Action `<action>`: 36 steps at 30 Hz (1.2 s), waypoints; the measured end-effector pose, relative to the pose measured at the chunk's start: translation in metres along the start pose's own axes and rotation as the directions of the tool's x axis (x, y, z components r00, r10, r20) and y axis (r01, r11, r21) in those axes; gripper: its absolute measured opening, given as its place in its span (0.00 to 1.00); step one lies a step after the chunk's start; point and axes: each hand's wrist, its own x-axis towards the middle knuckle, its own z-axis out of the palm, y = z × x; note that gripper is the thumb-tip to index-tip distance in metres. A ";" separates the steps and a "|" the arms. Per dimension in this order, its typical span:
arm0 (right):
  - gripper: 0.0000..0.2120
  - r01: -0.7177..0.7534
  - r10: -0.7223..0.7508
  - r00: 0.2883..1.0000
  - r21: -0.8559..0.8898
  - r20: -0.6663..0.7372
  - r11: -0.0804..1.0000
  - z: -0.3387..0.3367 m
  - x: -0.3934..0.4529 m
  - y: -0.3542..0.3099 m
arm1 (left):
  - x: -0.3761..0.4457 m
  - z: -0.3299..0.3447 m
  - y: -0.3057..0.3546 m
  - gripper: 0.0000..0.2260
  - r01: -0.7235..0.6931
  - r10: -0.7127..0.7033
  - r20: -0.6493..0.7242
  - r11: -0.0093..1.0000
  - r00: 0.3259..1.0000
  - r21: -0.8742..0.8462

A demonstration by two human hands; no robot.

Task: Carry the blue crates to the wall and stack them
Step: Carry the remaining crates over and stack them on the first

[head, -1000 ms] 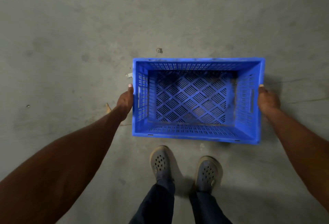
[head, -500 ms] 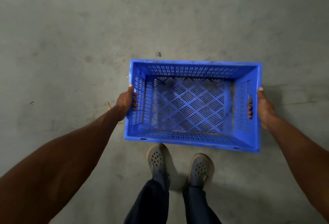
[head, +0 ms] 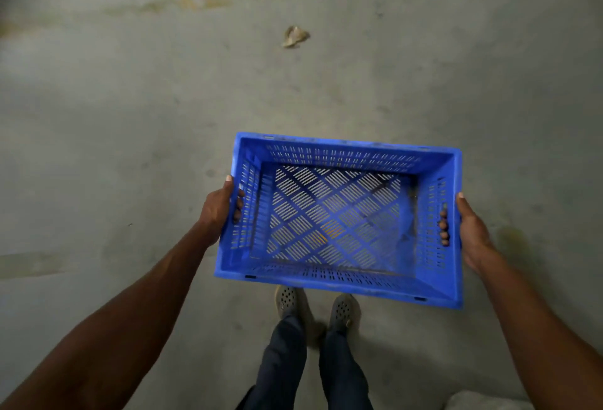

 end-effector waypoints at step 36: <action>0.28 0.437 -0.206 0.802 -0.315 0.561 0.842 0.166 -0.311 -0.117 | -0.425 -0.236 -0.040 0.24 -0.233 -0.064 -0.609 0.889 0.790 -0.395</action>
